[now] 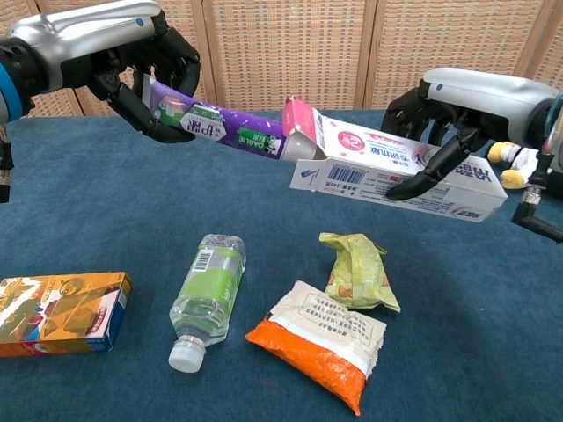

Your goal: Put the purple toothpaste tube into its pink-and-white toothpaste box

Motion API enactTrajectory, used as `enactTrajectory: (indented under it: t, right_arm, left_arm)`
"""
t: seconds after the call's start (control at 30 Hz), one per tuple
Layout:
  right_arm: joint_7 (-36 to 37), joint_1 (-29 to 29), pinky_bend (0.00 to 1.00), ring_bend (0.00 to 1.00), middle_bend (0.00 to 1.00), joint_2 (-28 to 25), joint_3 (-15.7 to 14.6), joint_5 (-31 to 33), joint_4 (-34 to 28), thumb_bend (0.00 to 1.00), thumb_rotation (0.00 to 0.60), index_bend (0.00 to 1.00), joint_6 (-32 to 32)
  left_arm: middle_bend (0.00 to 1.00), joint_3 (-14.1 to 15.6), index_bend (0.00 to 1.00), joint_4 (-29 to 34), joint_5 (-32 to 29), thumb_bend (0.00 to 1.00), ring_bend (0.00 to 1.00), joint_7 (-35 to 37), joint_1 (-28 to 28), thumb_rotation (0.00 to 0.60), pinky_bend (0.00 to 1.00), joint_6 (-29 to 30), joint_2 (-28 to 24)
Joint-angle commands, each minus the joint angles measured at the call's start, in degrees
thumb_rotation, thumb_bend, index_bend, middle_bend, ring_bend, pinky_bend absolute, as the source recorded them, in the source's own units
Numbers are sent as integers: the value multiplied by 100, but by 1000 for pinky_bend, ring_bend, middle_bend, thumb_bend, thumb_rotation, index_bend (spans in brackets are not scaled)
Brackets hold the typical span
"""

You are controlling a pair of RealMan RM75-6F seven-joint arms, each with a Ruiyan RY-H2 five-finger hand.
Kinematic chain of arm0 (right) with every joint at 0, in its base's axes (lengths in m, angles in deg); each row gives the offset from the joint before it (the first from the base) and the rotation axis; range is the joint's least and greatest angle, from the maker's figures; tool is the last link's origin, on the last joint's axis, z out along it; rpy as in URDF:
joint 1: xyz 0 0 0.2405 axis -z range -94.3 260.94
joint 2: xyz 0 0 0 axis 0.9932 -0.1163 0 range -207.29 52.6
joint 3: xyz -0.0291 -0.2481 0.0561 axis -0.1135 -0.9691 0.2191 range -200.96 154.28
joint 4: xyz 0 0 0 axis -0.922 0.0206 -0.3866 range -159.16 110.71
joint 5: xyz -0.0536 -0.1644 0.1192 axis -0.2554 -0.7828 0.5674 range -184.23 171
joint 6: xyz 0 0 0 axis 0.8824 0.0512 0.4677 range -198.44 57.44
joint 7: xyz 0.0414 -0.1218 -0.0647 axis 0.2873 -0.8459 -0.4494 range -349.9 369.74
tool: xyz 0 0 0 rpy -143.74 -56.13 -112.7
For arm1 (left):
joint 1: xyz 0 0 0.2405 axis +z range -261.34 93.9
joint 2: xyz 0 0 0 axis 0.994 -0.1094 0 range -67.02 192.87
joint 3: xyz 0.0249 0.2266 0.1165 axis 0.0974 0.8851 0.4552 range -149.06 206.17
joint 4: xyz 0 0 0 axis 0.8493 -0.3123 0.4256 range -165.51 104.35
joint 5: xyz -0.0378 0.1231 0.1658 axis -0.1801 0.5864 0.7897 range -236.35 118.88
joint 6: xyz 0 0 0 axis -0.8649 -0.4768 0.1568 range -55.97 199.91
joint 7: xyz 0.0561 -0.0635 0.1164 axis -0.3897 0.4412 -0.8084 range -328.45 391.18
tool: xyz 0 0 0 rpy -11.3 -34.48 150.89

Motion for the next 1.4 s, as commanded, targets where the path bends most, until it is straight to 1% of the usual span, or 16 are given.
enactTrajectory:
  t: [0.03, 0.23, 0.8, 1.1, 1.33, 1.4]
  right_arm:
    - [-7, -3, 445, 414, 515, 0, -6, -1, -4, 1, 600, 594, -3]
    - [3, -13, 445, 414, 515, -19, -5, -2, -43, 1, 600, 595, -4]
    - [33, -35, 445, 414, 515, -22, -19, -6, -153, 0, 600, 594, -4]
    - [192, -72, 445, 414, 515, -113, 87, 151, -331, 1, 600, 594, 86]
    - [301, -71, 445, 414, 515, -211, 119, 185, -416, 1, 600, 594, 120]
    - [335, -70, 445, 414, 515, -232, 127, 184, -439, 0, 600, 594, 128]
  left_arm:
    - [686, 15, 824, -18, -64, 312, 585, -98, -35, 600, 648, -16, 41]
    - [686, 13, 824, -60, -117, 313, 584, -178, -86, 600, 648, 5, 169]
    - [686, 59, 824, -153, 34, 313, 584, -324, -179, 600, 648, 128, 536]
    - [686, 163, 824, -646, 577, 312, 584, -186, -230, 600, 648, 324, 1108]
    - [685, 189, 824, -1020, 943, 313, 584, -258, -274, 600, 648, 504, 1470]
    - [661, 186, 824, -1076, 970, 312, 568, -296, -280, 600, 642, 523, 1539]
